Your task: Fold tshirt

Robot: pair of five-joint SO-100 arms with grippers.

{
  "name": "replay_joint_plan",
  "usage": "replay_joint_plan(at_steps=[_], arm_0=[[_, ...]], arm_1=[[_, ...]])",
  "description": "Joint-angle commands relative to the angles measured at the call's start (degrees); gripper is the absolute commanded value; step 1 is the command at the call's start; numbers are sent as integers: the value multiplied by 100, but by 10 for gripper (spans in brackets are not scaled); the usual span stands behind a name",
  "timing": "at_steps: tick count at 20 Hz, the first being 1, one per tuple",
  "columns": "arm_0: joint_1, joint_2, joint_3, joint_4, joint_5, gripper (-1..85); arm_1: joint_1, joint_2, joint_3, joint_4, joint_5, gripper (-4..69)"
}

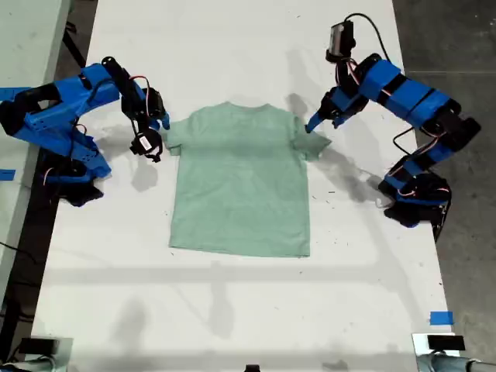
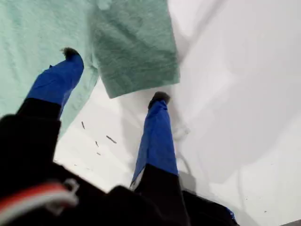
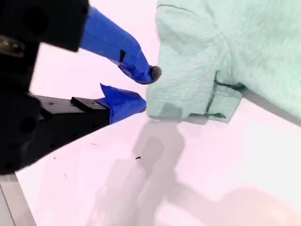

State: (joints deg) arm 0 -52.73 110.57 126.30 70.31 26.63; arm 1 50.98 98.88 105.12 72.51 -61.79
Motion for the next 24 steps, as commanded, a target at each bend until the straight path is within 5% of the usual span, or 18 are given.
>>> replay_joint_plan(at_steps=[1, 4, 10, 13, 15, 24], arm_0=[[53, 132, -26, 0, 18, 72], [44, 132, 0, 0, 18, 73], [-18, 202, 88, -9, 44, 73], [-35, 202, 132, -53, 53, 72], [-44, 202, 167, -79, 53, 72], [-79, 193, 237, -149, 70, 73]], arm_1=[[9, -158, 369, -800, -26, 309], [185, -993, 492, -1406, -176, 312], [229, -1723, -44, -1125, -237, 288], [158, -2092, -448, -835, -246, 209], [123, -2320, -747, -659, -272, 28], [-246, -2224, -1415, -44, -229, -17]])
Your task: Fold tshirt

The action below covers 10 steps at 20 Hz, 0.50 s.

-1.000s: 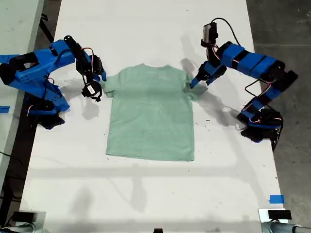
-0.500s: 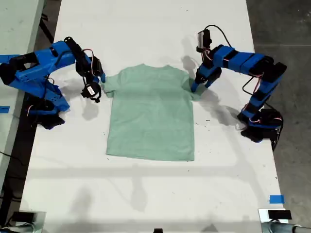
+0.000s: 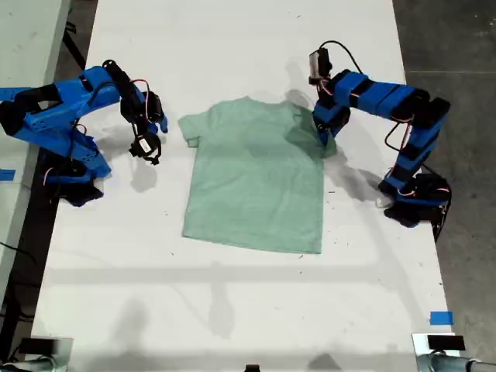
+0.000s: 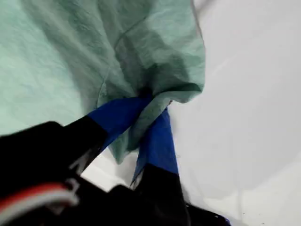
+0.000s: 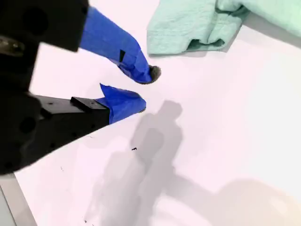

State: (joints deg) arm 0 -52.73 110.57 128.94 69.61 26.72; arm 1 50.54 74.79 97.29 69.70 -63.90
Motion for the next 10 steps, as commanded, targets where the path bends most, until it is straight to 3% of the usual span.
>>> replay_joint_plan(at_steps=[1, 5, 10], arm_0=[[-88, 193, -18, -79, 62, 73], [-97, 193, 26, -114, 70, 73], [-97, 193, 18, -114, 70, 73]], arm_1=[[-255, 325, -809, 466, 18, -17], [-580, 853, -1872, 1424, 97, -17], [-1072, 563, -2856, 1494, 413, -18]])
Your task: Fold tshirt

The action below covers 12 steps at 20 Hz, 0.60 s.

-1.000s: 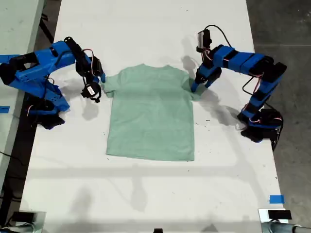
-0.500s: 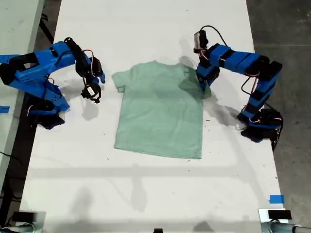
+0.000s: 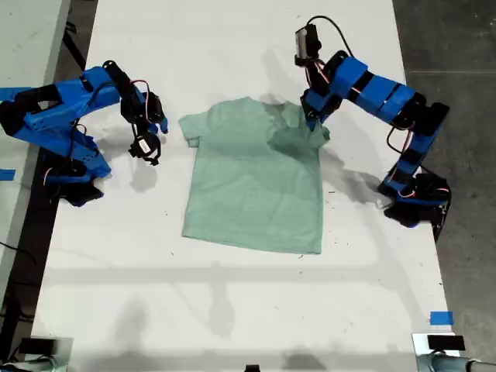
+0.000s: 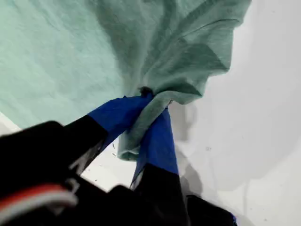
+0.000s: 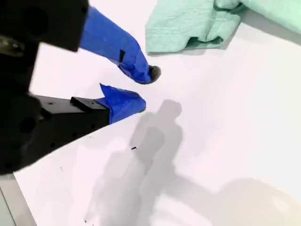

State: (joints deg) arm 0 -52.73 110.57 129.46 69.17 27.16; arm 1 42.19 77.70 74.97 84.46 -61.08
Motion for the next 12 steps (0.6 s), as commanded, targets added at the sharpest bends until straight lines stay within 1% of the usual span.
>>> replay_joint_plan(at_steps=[1, 6, 10, 11, 12], arm_0=[[-79, 193, -35, -70, 26, 73], [-70, 193, -88, -70, 26, 72], [-44, 193, -123, -26, 0, 72], [-35, 202, -123, -18, 0, 72], [-35, 202, -123, -18, 0, 72]], arm_1=[[-369, 167, -853, 0, 211, -18], [-976, -747, -1969, -352, 712, -18], [-1204, -1468, -2443, -932, 1072, -19], [-1257, -1573, -2522, -1046, 1090, 24], [-1310, -1652, -2654, -1143, 1046, 217]])
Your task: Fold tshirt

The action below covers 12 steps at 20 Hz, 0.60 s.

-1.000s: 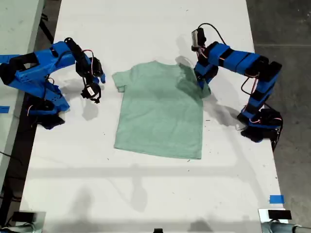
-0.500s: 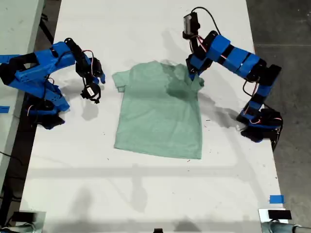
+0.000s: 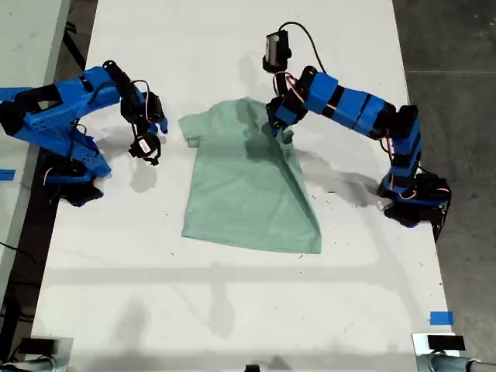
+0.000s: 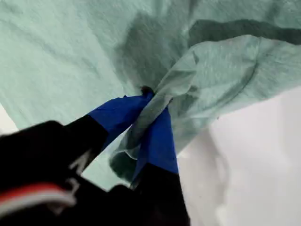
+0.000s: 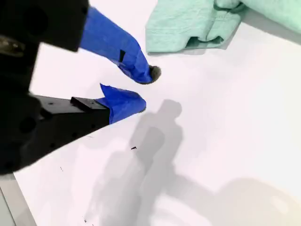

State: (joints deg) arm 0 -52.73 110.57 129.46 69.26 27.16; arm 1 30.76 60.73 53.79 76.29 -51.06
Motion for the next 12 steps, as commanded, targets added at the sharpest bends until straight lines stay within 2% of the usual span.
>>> replay_joint_plan(at_steps=[1, 2, 4, 9, 10, 12], arm_0=[[-35, 202, -132, -35, 0, 72], [-35, 202, -149, -44, 0, 72], [-44, 202, -185, -18, 0, 72], [-26, 185, -439, 141, -9, 84], [-26, 185, -633, 290, 18, 112], [-44, 123, -1134, 650, 62, 174]], arm_1=[[-211, 26, -633, -422, -35, 378], [-237, 26, -835, -360, -88, 377], [-193, 264, -1002, 9, -62, 323], [97, 1547, -721, 1239, -202, 267], [105, 1767, -589, 1529, -229, 259], [97, 2364, 264, 1635, -211, 245]])
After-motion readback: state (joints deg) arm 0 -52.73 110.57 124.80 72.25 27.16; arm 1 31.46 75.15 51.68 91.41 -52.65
